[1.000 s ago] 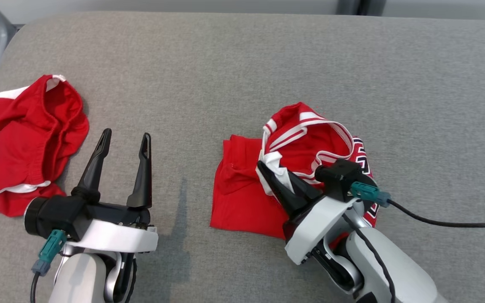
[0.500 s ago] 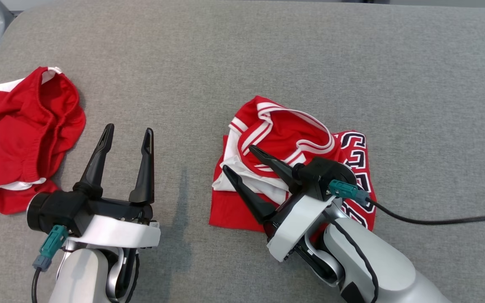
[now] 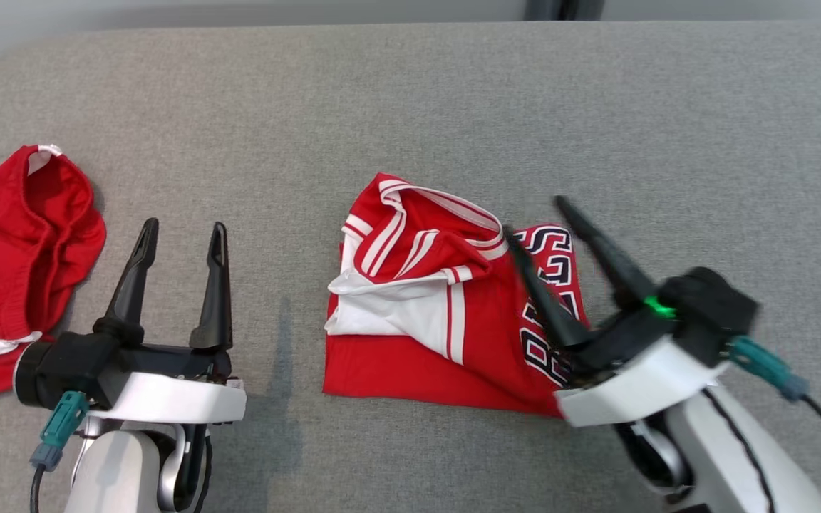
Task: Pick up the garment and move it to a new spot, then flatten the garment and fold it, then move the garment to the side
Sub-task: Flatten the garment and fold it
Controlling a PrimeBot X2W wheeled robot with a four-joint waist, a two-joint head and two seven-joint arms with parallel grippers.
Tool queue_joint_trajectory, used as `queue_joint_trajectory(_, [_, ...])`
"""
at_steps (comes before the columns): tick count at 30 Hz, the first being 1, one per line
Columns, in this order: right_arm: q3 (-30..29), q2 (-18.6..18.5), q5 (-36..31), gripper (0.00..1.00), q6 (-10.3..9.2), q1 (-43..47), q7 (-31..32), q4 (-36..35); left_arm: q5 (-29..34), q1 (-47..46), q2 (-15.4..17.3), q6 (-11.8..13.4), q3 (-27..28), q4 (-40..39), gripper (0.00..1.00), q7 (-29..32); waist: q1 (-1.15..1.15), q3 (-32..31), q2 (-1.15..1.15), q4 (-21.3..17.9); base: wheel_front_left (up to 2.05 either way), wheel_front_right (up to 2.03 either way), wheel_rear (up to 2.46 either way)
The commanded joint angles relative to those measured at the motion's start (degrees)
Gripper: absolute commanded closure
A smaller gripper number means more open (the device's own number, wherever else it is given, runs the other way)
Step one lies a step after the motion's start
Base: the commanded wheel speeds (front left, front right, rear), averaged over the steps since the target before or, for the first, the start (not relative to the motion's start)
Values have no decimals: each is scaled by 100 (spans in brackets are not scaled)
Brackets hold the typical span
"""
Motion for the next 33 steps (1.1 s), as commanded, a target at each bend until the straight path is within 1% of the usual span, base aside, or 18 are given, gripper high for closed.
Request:
queue_joint_trajectory(1, [-435,-130,-147,0,-2,283,-45,-208,49,61,60,26,63,-30,0,-21,0,-72,0,-90,0,0,0])
queue_joint_trajectory(4, [-1122,-232,-310,0,-2,640,18,-390,57,152,84,44,120,-39,0,-21,0,-140,0,-165,0,0,0])
queue_joint_trajectory(5, [-1569,-290,-389,0,-2,850,61,-462,69,186,100,50,154,-48,0,-21,0,-191,0,-211,0,0,0])
queue_joint_trajectory(6, [-1800,-324,-423,0,-2,959,99,-488,79,216,103,58,162,-48,0,-21,0,-214,0,-227,0,0,0])
queue_joint_trajectory(7, [-1800,-324,-423,0,-2,959,99,-488,79,216,103,58,162,-48,0,-21,0,-214,0,-227,0,0,0])
queue_joint_trajectory(10, [-2304,-378,-505,0,-2,1235,182,-528,104,295,126,73,170,-38,0,-21,0,-281,0,-269,0,0,0])
queue_joint_trajectory(13, [-2608,-359,-554,0,-2,1427,257,-571,105,360,146,71,163,-36,0,-21,0,-319,0,-287,0,0,0])
queue_joint_trajectory(17, [-2767,-277,-574,0,-2,1577,286,-607,103,407,153,84,143,-36,0,-21,0,-354,0,-300,0,0,0])
queue_joint_trajectory(22, [-2828,-202,-580,0,-2,1643,318,-615,87,440,173,85,102,-36,0,-21,0,-368,0,-292,0,0,0])
queue_joint_trajectory(33, [-2808,-293,-464,0,-2,1540,470,-461,43,409,192,115,32,-50,0,-20,0,-329,0,-212,0,0,0])
